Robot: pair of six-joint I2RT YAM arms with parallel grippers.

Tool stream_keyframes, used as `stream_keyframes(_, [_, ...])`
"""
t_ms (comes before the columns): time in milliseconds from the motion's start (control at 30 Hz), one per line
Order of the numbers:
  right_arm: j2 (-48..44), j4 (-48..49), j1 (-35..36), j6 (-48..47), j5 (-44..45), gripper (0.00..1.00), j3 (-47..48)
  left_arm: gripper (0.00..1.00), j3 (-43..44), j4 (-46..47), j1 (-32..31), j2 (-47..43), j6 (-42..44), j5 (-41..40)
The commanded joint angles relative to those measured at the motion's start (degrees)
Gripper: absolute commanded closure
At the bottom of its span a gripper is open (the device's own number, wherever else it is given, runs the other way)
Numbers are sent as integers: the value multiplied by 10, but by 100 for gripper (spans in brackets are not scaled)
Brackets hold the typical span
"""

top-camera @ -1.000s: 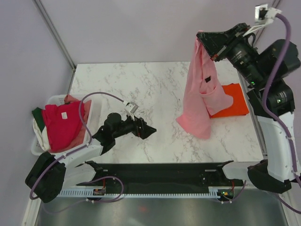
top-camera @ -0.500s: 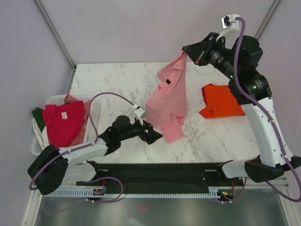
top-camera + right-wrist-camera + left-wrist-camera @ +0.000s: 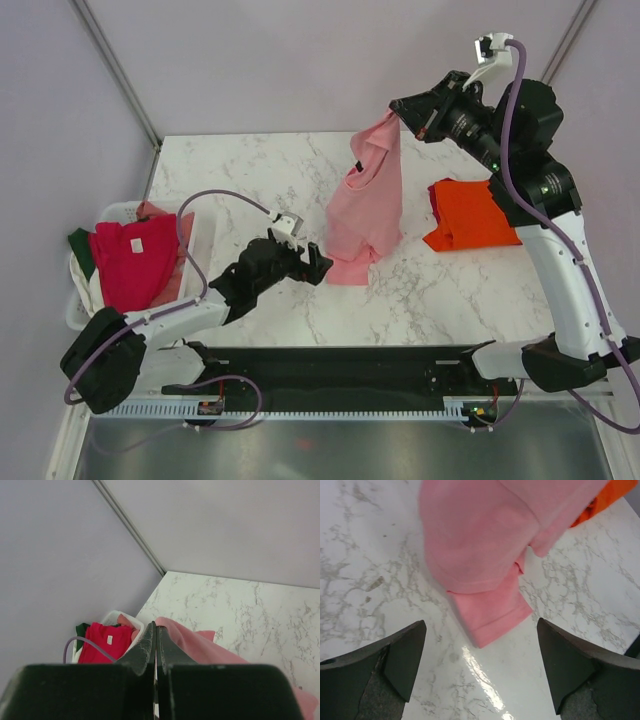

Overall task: Fold and stack the t-shirts
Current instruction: Flatten the tshirt out

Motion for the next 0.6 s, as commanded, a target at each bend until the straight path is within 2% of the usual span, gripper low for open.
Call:
stream_keyframes(0, [-21, 32, 2, -6, 2, 100, -1, 0, 15, -16, 51, 12, -22, -16])
stream_keyframes(100, [-29, 32, 2, -6, 0, 100, -6, 0, 40, -15, 102, 45, -25, 84])
stream_keyframes(167, [-38, 32, 2, -6, -3, 100, -14, 0, 48, -1, 113, 67, -4, 150])
stream_keyframes(267, [-54, 32, 2, -5, -8, 100, -28, 0, 41, 28, 115, 68, 40, 199])
stream_keyframes(400, [-75, 32, 2, -5, -16, 100, -51, 0, 23, 65, 113, 58, 44, 239])
stream_keyframes(567, [-85, 32, 2, -8, -36, 100, -64, 0, 29, 50, 112, 62, 48, 211])
